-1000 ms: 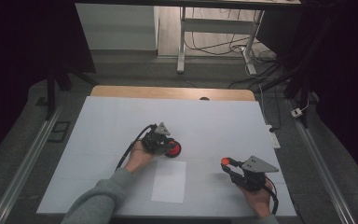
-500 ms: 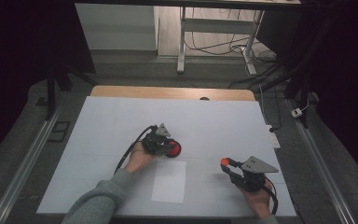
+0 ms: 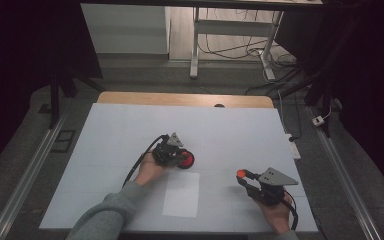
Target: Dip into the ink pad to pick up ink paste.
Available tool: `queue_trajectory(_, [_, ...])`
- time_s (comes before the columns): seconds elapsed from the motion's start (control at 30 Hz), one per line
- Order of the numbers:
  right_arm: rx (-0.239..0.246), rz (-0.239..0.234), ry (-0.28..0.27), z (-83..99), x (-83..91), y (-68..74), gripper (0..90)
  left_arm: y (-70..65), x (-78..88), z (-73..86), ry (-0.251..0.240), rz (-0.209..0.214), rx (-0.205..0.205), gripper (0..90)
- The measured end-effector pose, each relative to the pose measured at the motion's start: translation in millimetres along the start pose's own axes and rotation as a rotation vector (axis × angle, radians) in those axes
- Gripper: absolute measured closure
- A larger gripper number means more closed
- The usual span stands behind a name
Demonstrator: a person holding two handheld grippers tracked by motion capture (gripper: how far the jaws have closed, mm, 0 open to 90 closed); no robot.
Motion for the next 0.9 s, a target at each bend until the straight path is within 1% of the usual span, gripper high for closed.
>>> queue_trajectory(0.13, [0.005, 0.001, 0.000, -0.9, 0.3, 0.9, 64.6, -0.5, -0.1, 0.3, -0.003, -0.002, 0.012, 73.0])
queue_trajectory(0.4, [0.003, 0.001, 0.006, -0.2, 0.0, 0.2, 64.6, -0.7, 0.1, 0.1, 0.000, -0.006, 0.010, 72.9])
queue_trajectory(0.7, [0.003, -0.006, 0.018, 1.0, -3.7, 0.0, 64.6, -1.0, 0.0, -1.1, 0.003, -0.010, 0.021, 72.4])
queue_trajectory(0.8, [0.003, -0.007, 0.016, 0.7, -3.1, -0.2, 64.6, -0.7, -0.3, -1.6, -0.001, -0.009, 0.027, 72.4])
queue_trajectory(0.83, [0.003, 0.001, 0.016, 0.7, -2.5, -0.7, 64.6, -0.7, -0.5, -1.8, -0.005, -0.011, 0.029, 72.3])
queue_trajectory(0.9, [0.004, -0.004, 0.014, 0.9, -2.3, -1.5, 64.6, -1.2, -0.6, -2.1, -0.009, -0.013, 0.028, 72.3])
Point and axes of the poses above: each handheld gripper's, and its own axes: x roughly backward along the jaws, z roughly out of its underside, y roughly to its left, the point moved 3 cm from there along -x, roughly forward along the jaws, and after that the axes turned 7 degrees about -z, right-handed, at the moved point
